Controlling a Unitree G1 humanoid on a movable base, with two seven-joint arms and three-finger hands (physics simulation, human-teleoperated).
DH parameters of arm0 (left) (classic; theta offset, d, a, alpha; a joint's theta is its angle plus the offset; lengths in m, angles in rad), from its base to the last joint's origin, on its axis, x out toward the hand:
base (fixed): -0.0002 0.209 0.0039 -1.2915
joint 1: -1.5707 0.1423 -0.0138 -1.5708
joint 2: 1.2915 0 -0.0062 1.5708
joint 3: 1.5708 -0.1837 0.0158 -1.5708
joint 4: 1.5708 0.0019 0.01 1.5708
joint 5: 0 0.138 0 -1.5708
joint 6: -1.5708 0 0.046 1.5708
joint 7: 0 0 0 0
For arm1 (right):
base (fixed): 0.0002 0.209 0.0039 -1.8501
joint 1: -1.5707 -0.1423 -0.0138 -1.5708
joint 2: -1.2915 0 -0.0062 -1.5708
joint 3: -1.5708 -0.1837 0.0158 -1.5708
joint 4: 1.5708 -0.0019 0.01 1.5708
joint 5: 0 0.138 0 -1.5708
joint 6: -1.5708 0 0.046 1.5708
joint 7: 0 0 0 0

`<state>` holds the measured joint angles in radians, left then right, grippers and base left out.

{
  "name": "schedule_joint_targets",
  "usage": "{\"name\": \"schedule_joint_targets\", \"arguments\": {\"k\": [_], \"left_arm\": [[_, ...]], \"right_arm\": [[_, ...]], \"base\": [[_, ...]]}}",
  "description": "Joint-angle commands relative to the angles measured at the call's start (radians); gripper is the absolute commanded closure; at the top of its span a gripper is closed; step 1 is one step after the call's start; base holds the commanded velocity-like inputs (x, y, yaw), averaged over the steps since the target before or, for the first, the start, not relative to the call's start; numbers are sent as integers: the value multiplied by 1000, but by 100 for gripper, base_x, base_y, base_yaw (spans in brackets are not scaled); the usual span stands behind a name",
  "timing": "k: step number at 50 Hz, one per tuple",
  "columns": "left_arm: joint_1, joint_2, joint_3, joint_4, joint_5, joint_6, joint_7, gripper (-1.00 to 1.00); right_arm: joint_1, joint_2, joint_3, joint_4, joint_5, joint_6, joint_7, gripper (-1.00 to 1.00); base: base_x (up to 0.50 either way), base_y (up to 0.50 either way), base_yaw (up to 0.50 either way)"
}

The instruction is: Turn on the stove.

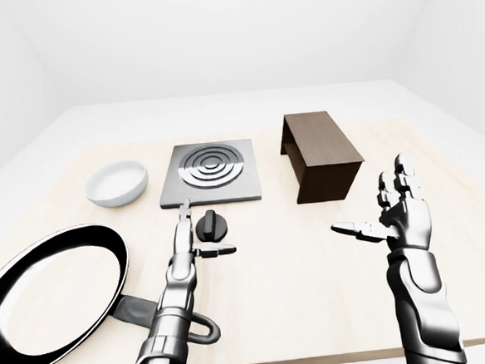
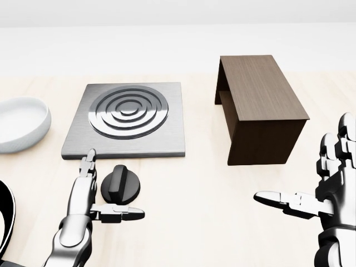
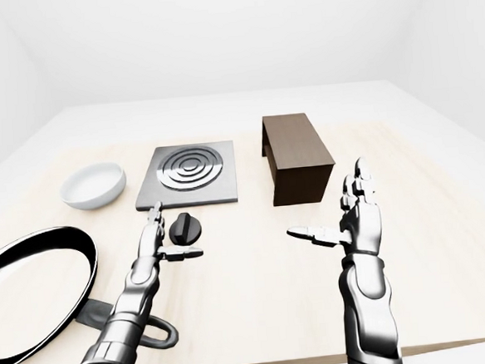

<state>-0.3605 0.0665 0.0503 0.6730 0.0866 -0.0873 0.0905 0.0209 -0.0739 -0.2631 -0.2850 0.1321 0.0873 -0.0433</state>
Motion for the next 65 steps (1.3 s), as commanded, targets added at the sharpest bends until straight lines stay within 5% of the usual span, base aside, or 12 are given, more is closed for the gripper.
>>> {"name": "schedule_joint_targets", "arguments": {"k": [1, 65], "left_arm": [[7, -4, -3, -10, 5, 0, 0, -100], [139, -69, -66, -109, 64, 0, -25, -100]], "right_arm": [[-1, -1, 0, 3, 1, 0, 1, -100], [1, 0, -2, -3, 1, 0, -1, -100]], "base": [[0, 0, 0], [0, 0, 0]]}}
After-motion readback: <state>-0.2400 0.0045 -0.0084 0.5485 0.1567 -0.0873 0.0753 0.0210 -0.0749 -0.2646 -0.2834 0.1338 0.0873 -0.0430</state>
